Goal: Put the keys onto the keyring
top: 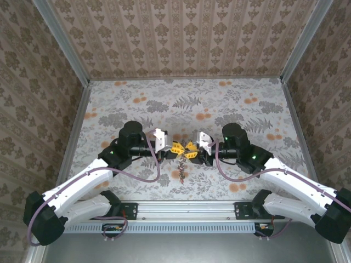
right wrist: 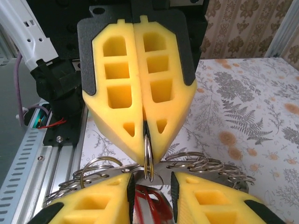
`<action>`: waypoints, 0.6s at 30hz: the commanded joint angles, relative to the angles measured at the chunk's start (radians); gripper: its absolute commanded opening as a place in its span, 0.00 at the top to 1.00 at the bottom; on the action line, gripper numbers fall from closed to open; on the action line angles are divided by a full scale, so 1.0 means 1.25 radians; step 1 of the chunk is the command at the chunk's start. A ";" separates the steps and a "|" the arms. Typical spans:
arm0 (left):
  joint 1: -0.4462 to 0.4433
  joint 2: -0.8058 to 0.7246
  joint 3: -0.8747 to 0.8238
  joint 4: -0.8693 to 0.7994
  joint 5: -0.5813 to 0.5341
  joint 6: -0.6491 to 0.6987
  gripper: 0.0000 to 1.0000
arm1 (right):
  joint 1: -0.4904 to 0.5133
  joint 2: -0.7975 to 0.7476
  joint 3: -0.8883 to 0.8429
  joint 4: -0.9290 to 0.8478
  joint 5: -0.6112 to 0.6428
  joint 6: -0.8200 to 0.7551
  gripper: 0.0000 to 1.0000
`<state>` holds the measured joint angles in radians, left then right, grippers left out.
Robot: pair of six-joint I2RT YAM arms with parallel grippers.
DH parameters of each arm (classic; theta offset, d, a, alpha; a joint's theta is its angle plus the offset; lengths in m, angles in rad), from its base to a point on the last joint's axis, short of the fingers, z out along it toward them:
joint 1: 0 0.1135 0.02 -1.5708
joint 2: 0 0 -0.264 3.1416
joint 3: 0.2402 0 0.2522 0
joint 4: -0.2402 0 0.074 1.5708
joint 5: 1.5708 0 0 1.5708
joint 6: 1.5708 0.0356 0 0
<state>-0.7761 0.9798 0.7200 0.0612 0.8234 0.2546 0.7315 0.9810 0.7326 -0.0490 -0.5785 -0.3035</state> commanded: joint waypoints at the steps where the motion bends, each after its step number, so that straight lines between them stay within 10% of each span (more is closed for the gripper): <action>1: 0.006 -0.006 0.014 0.057 0.025 -0.007 1.00 | 0.004 -0.018 -0.038 0.009 -0.014 0.004 0.70; 18: 0.008 -0.003 0.016 0.065 0.038 -0.011 1.00 | 0.005 0.003 -0.068 0.086 -0.044 0.047 0.64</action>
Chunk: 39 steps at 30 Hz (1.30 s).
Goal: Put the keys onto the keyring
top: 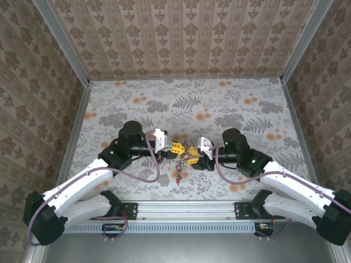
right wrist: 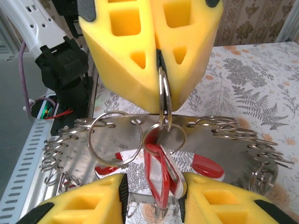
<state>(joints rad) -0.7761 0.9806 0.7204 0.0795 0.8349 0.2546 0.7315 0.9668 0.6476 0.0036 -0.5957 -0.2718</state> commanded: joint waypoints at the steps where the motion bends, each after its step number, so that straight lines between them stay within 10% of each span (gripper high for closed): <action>1: 0.007 -0.004 0.016 0.051 0.028 -0.011 1.00 | 0.004 0.020 0.000 0.051 -0.031 0.023 0.64; 15: 0.009 -0.015 0.005 0.024 0.010 0.006 1.00 | 0.002 -0.046 -0.002 0.001 0.013 0.015 1.00; 39: 0.000 0.013 0.012 -0.085 -0.071 0.054 1.00 | 0.075 0.160 0.503 -0.669 0.288 -0.281 1.00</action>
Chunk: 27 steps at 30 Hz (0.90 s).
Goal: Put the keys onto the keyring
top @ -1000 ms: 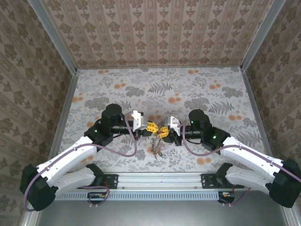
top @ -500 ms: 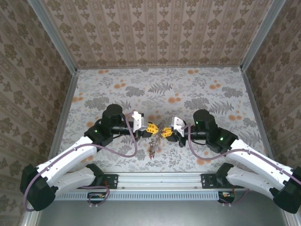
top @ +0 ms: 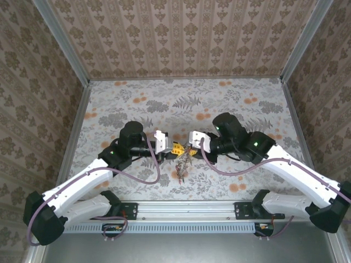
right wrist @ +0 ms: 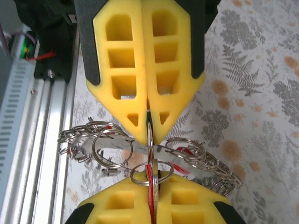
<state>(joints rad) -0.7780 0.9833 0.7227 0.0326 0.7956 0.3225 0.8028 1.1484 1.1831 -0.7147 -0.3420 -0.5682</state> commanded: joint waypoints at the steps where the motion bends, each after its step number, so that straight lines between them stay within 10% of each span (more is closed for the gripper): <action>1: 0.001 0.010 0.008 -0.031 -0.045 -0.010 1.00 | 0.026 0.027 0.089 -0.106 0.094 -0.043 1.00; 22: 0.000 0.019 -0.010 0.027 -0.067 -0.037 1.00 | 0.073 0.063 0.162 -0.120 0.241 -0.093 1.00; 27: 0.017 0.022 0.000 0.068 -0.090 -0.085 0.67 | 0.080 0.080 0.198 -0.137 0.329 -0.181 1.00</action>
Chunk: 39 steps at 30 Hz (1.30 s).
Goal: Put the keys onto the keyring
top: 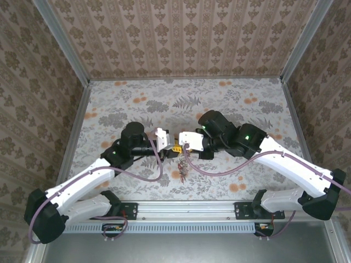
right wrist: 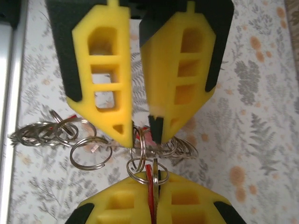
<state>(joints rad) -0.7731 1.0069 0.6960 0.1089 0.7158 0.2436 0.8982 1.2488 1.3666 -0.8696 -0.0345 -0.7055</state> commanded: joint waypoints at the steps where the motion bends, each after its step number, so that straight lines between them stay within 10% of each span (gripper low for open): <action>1: 0.023 -0.003 0.024 0.006 -0.031 -0.029 0.63 | 0.003 0.007 0.066 -0.023 0.097 -0.095 1.00; 12: 0.209 -0.189 0.020 -0.165 -0.283 -0.200 0.28 | 0.006 0.136 0.245 -0.052 0.108 -0.175 1.00; 15: 0.298 -0.231 0.027 -0.267 -0.399 -0.298 0.00 | 0.018 0.174 0.262 0.004 0.101 -0.135 1.00; 25: 0.579 -0.189 0.049 -0.482 -0.422 -0.477 0.00 | 0.052 0.328 0.271 0.290 -0.011 0.079 1.00; 39: 0.601 -0.165 -0.042 -0.341 -0.310 -0.395 0.00 | -0.049 0.367 -0.006 0.476 -0.004 0.204 1.00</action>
<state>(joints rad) -0.0254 0.8055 0.6651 -0.3756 0.2920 -0.2760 0.8761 1.7336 1.4036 -0.2951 -0.0204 -0.4530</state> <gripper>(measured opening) 0.999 0.082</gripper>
